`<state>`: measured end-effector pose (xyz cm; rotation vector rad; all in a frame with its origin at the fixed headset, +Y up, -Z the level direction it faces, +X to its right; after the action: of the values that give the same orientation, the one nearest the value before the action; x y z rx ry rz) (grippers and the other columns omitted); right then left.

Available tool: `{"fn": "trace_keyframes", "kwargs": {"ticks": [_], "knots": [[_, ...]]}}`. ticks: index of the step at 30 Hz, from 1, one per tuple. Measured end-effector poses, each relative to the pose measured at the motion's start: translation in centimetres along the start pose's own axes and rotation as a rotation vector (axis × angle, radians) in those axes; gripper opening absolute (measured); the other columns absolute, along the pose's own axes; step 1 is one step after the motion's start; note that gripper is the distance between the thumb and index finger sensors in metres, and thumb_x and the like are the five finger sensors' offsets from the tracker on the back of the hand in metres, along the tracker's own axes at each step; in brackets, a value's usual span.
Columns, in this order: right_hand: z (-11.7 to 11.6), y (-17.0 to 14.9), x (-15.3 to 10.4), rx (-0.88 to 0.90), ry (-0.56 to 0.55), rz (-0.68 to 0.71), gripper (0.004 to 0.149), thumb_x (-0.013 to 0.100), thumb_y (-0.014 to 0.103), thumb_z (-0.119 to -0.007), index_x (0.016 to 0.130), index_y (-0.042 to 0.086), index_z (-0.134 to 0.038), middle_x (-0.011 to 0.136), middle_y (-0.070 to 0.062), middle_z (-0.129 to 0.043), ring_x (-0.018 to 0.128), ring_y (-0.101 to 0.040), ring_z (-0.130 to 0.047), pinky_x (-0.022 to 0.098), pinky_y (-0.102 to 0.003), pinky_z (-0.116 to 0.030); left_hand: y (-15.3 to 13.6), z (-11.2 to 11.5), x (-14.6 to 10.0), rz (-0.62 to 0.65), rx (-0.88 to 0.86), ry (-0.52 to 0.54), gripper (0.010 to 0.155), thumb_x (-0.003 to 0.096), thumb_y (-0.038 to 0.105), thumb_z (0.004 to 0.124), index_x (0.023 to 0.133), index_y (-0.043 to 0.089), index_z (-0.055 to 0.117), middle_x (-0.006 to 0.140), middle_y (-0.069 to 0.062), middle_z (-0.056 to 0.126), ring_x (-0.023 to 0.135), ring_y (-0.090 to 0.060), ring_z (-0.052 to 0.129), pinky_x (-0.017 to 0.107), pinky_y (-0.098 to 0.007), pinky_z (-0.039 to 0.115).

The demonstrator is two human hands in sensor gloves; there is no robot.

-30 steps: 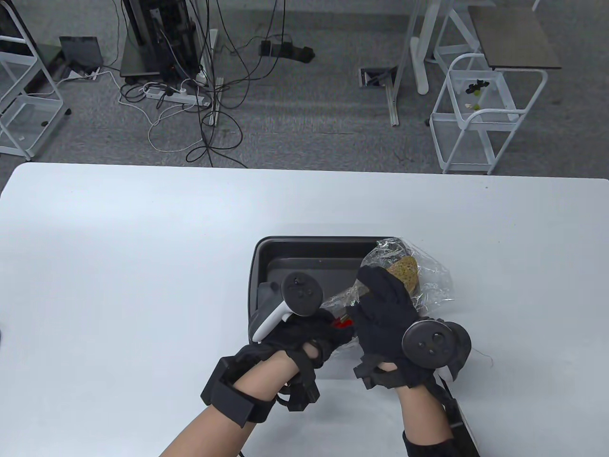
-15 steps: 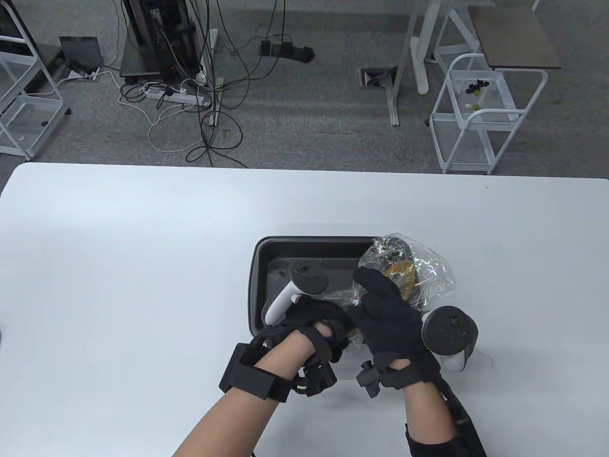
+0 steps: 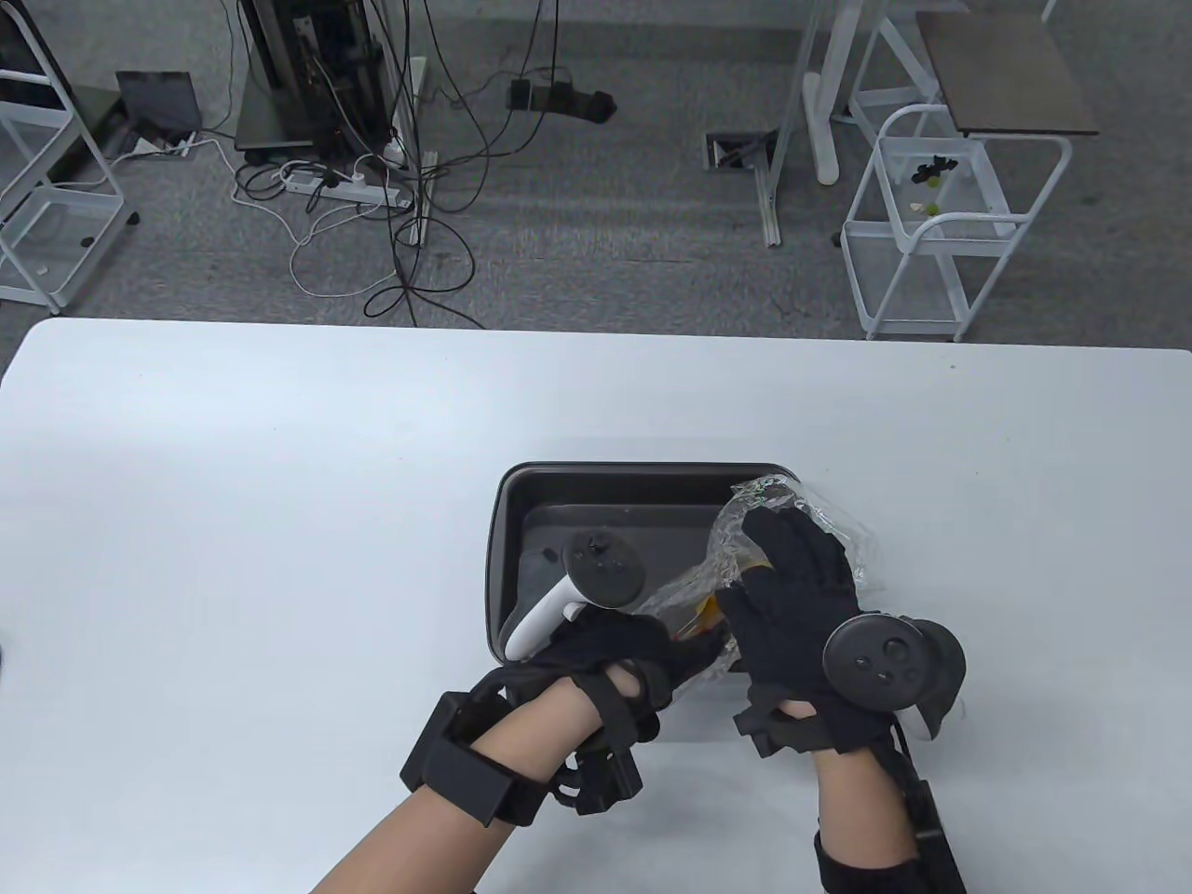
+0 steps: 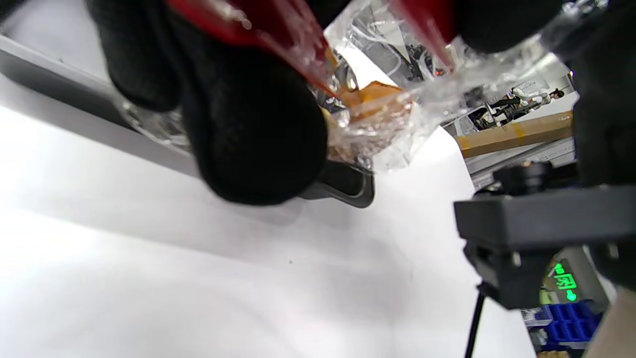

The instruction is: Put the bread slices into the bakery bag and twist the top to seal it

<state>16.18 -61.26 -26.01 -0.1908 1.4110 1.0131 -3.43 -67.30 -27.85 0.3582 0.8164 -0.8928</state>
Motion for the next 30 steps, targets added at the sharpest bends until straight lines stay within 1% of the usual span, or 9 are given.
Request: {"fn": "trace_keyframes", "kwargs": {"ticks": [3, 10, 14, 17, 24, 30], "knots": [[0.2, -0.1, -0.1, -0.012, -0.008, -0.002, 0.042, 0.046, 0.031, -0.085, 0.052, -0.010, -0.093, 0.104, -0.032, -0.070, 0.094, -0.064, -0.056, 0.065, -0.078, -0.037, -0.4, -0.3, -0.8, -0.011, 0.035, 0.000, 0.089, 0.0487, 0.073, 0.068, 0.100, 0.000, 0.070, 0.076, -0.020, 0.101, 0.038, -0.021, 0.114, 0.057, -0.044, 0.087], [0.6, -0.4, -0.1, -0.015, -0.021, -0.009, 0.042, 0.046, 0.031, -0.085, 0.052, -0.010, -0.093, 0.104, -0.032, -0.070, 0.094, -0.064, -0.055, 0.065, -0.078, -0.037, -1.9, -0.7, -2.4, -0.016, 0.028, 0.003, 0.089, 0.0486, 0.072, 0.069, 0.100, -0.001, 0.070, 0.076, -0.020, 0.101, 0.038, -0.021, 0.114, 0.057, -0.044, 0.087], [0.8, -0.6, -0.1, -0.017, -0.027, -0.015, 0.042, 0.046, 0.031, -0.085, 0.052, -0.010, -0.093, 0.104, -0.032, -0.070, 0.094, -0.064, -0.055, 0.065, -0.078, -0.037, -2.7, -0.8, -3.7, -0.012, 0.035, 0.003, 0.089, 0.0487, 0.072, 0.069, 0.100, -0.001, 0.070, 0.075, -0.020, 0.101, 0.038, -0.021, 0.114, 0.057, -0.044, 0.087], [1.0, -0.6, -0.1, -0.024, -0.032, -0.017, 0.042, 0.046, 0.031, -0.085, 0.052, -0.010, -0.093, 0.104, -0.032, -0.070, 0.094, -0.064, -0.055, 0.065, -0.078, -0.037, -3.0, -0.9, -5.2, 0.004, 0.066, 0.033, 0.089, 0.0486, 0.072, 0.069, 0.100, -0.001, 0.070, 0.075, -0.020, 0.101, 0.038, -0.022, 0.114, 0.057, -0.045, 0.087], [1.6, -0.7, -0.2, -0.041, -0.054, -0.022, 0.042, 0.046, 0.031, -0.085, 0.052, -0.010, -0.093, 0.104, -0.032, -0.069, 0.095, -0.064, -0.054, 0.065, -0.078, -0.037, -3.9, -1.6, -9.7, 0.035, 0.168, 0.131, 0.089, 0.0482, 0.072, 0.070, 0.099, 0.000, 0.071, 0.074, -0.021, 0.102, 0.037, -0.023, 0.114, 0.057, -0.045, 0.087], [2.0, -0.9, -0.3, -0.064, -0.077, -0.030, 0.042, 0.047, 0.031, -0.085, 0.052, -0.010, -0.093, 0.104, -0.032, -0.069, 0.095, -0.064, -0.054, 0.065, -0.078, -0.037, -5.1, -2.8, -12.2, 0.040, 0.190, 0.198, 0.088, 0.0478, 0.072, 0.071, 0.099, 0.000, 0.072, 0.074, -0.021, 0.102, 0.037, -0.024, 0.113, 0.057, -0.046, 0.087]]}}
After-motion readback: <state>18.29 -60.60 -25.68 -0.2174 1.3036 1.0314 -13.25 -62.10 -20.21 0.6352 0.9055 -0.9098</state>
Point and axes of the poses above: the tracker on the back of each hand, its own y axis roughly to the thumb side, its own x axis roughly from the wrist to the fingertips, z = x × y, the point moved 3 cm from there along x, roughly from the wrist to the fingertips
